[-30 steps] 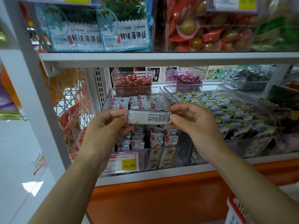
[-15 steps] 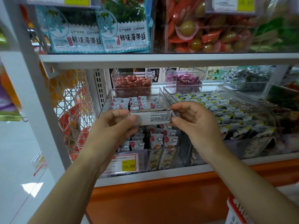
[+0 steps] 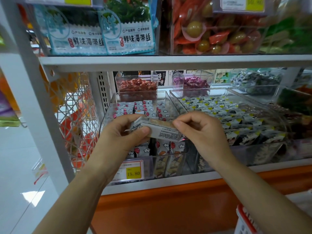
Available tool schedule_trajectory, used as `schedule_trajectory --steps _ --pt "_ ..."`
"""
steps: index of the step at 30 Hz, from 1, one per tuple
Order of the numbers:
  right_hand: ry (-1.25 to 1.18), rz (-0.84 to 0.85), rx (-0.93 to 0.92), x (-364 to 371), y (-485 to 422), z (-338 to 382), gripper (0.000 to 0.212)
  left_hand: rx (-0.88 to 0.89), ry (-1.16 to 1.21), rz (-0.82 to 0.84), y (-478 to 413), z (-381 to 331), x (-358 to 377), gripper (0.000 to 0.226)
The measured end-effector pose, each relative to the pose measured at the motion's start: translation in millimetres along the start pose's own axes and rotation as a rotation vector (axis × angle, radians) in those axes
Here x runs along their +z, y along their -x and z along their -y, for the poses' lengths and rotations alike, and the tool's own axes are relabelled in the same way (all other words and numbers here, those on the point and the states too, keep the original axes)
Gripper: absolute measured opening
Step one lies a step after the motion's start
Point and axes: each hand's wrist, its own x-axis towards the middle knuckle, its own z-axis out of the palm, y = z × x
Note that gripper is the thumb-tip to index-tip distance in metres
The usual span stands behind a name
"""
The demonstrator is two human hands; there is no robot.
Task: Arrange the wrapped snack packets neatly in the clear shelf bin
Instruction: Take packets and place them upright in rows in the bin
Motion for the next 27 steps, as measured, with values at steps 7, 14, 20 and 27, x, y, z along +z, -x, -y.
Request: schedule_trajectory --steps 7,14,20,27 --pt "0.021 0.075 -0.038 -0.4 2.0 1.7 0.015 -0.013 0.082 0.021 -0.2 -0.3 -0.6 0.037" --pt "0.092 0.058 -0.045 1.3 1.7 1.9 0.008 -0.021 0.069 0.032 -0.3 0.5 -2.0 0.038" --pt "0.367 0.054 -0.124 4.2 -1.2 0.9 0.014 0.007 -0.053 0.056 1.3 -2.3 1.0 0.035" --pt "0.277 0.054 -0.012 3.7 -3.1 0.0 0.025 0.088 -0.246 0.053 4.8 -4.8 5.6 0.038"
